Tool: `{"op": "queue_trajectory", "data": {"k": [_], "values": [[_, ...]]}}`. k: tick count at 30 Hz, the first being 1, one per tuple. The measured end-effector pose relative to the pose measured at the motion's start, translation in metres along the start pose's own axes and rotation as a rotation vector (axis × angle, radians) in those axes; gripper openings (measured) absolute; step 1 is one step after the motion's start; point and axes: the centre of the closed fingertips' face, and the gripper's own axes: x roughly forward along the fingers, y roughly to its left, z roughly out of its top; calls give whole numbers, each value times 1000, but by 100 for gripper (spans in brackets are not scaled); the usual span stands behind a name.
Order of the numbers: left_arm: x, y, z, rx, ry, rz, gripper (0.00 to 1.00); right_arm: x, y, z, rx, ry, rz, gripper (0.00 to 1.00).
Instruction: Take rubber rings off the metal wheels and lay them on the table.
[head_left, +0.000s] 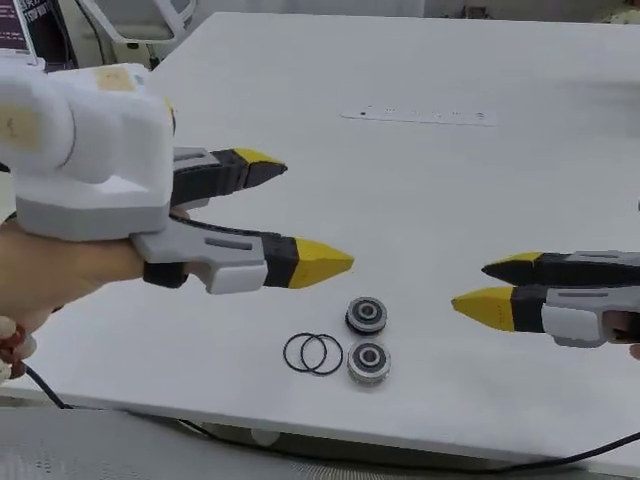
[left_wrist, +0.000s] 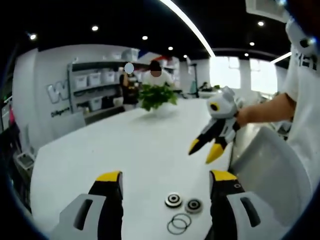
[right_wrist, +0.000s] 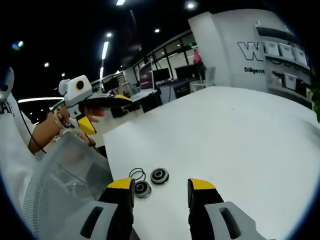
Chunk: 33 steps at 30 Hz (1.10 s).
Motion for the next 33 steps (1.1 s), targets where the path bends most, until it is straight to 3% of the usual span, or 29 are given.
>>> {"op": "queue_trajectory", "data": {"k": [2,4,6,8,11,15,19,21,24,27,30,33], "values": [[7,-1,-2,3,7,-29,71,4,-1,4,19,-14,-1,41],[10,0,-9,13,41,-52,70,8,-2,9,31,-25,-5,41],[14,2,-13,46,58,-72,69,13,-3,14,29,-31,-2,40],[18,4,-14,52,58,-87,67,20,-6,17,31,-30,-4,39],[23,1,-12,90,39,-131,60,26,-3,27,68,-68,38,38],[28,1,-12,95,35,-167,56,31,-11,40,72,-100,10,37],[28,2,-17,126,47,-204,55,41,-11,47,48,-99,6,38],[30,5,-19,127,48,-211,55,44,-13,50,14,-126,-12,37],[33,7,-23,124,59,-221,55,50,-10,49,-14,-123,-4,34],[36,6,-27,146,60,-231,54,60,-8,44,-104,-81,2,34],[38,7,-31,151,65,-246,55,67,-8,37,-110,-61,10,34],[45,16,-36,147,100,-246,54,77,-14,18,-138,-16,19,33]]}}
